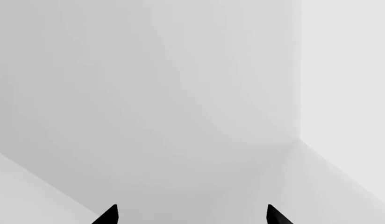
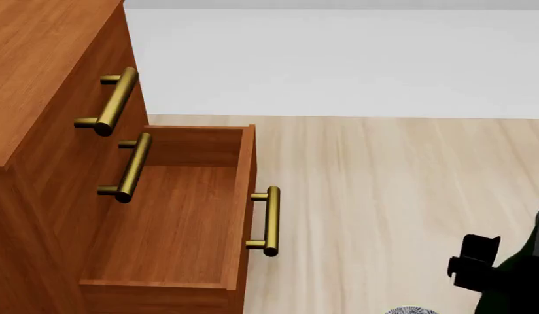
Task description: Put the wine bottle in the bottom drawer of the cabinet.
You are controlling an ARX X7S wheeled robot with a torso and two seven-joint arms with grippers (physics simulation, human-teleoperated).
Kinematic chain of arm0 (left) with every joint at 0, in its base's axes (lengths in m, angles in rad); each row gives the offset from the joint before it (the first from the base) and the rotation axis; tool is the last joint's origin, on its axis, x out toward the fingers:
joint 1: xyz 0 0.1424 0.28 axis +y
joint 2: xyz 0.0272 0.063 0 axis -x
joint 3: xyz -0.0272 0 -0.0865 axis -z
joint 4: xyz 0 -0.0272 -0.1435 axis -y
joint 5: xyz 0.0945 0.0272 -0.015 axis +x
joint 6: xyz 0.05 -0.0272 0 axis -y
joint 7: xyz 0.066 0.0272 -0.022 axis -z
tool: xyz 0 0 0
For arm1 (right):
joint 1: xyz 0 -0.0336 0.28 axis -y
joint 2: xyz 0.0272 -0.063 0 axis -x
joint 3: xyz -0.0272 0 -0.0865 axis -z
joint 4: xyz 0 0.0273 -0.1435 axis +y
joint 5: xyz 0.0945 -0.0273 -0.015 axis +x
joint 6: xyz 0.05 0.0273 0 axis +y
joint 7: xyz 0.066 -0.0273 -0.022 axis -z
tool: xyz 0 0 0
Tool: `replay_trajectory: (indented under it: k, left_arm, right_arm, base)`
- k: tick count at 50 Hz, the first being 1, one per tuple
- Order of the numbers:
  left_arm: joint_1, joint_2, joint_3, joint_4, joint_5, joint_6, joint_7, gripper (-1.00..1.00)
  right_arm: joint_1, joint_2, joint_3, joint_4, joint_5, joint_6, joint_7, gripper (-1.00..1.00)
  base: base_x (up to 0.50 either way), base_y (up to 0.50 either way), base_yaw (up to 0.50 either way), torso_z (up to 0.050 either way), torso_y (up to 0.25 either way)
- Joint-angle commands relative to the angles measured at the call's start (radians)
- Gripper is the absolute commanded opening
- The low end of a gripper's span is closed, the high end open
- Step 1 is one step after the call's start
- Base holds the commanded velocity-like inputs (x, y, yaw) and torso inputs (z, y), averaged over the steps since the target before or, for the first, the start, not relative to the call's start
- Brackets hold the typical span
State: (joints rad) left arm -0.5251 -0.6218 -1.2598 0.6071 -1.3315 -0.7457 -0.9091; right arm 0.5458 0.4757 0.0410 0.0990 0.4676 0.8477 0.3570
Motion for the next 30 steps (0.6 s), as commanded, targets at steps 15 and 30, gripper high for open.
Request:
replay_trajectory:
  k: [15,30]
  left_arm:
    - [-0.002,-0.005,0.005,0.001,-0.007,0.005,-0.003,1.0]
    - [-0.014,-0.027,0.023,-0.005,-0.013,0.002,-0.022,1.0]
  right_arm:
    - [0.012,-0.006,-0.005,0.024,-0.009,-0.023,0.006,-1.0]
    - [0.005,0.045,0.03,-0.212,0.012,0.064,0.073,-1.0]
  base:
    - [0.0,0.0,0.0,0.0,0.0]
    - [0.0,0.0,0.0,0.0,0.001]
